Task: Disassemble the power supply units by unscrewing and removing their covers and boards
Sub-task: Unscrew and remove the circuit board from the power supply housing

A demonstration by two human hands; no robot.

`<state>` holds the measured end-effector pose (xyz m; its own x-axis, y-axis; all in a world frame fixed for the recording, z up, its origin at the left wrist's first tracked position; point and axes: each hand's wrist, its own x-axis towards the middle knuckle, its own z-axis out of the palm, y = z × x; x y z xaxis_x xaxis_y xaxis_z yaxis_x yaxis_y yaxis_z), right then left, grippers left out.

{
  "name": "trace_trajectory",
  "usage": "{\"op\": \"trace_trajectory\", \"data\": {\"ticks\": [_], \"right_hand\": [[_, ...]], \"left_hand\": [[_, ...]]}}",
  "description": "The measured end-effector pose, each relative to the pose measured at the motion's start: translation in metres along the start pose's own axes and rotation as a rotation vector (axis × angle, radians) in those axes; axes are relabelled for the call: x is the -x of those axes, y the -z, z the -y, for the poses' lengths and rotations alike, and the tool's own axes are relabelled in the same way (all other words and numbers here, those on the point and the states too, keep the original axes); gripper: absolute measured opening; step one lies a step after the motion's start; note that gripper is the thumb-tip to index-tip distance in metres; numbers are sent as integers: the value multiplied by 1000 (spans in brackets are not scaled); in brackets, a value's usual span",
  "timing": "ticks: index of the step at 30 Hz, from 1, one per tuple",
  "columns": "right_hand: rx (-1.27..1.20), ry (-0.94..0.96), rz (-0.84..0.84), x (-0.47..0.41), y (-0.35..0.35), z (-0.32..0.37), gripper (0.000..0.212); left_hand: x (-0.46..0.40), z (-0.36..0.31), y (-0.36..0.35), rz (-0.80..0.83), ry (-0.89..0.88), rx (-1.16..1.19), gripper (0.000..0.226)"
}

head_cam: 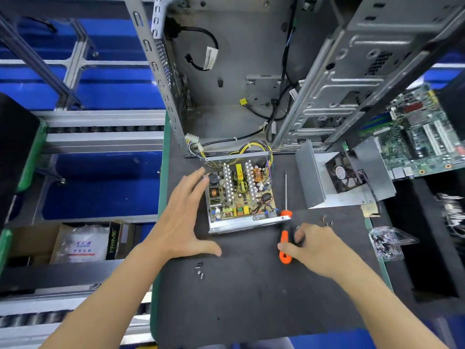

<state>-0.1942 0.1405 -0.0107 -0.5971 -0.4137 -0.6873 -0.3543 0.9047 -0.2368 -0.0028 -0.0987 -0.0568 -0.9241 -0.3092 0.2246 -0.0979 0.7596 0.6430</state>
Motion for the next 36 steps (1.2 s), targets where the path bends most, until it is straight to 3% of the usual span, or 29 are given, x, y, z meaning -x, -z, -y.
{"op": "trace_trajectory", "data": {"ticks": [4, 7, 9, 12, 14, 18, 25, 29, 36], "right_hand": [[-43, -1, -108, 10, -9, 9, 38], [-84, 26, -356, 27, 5, 8, 31], [-154, 120, -558, 40, 23, 5, 21], [-276, 283, -822, 63, 58, 2, 12], [-366, 383, -902, 74, 79, 3, 18], [-497, 527, -847, 75, 99, 18, 24], [-301, 608, -680, 55, 91, 47, 28], [-227, 595, -677, 47, 89, 45, 35], [-150, 561, -647, 41, 82, 42, 16]], "left_hand": [[-9, -19, 3, -218, 5, 62, 73], [-24, -39, 6, -268, 62, 157, 39], [-34, -54, 9, -146, 160, 243, 32], [-43, -67, 7, 116, 220, 275, 44], [-46, -69, 2, 238, 265, 329, 44], [-50, -67, -8, 421, 380, 397, 43], [-56, -62, -14, 604, 490, 364, 36], [-58, -60, -13, 668, 521, 357, 38], [-60, -61, -11, 723, 527, 344, 34]]}}
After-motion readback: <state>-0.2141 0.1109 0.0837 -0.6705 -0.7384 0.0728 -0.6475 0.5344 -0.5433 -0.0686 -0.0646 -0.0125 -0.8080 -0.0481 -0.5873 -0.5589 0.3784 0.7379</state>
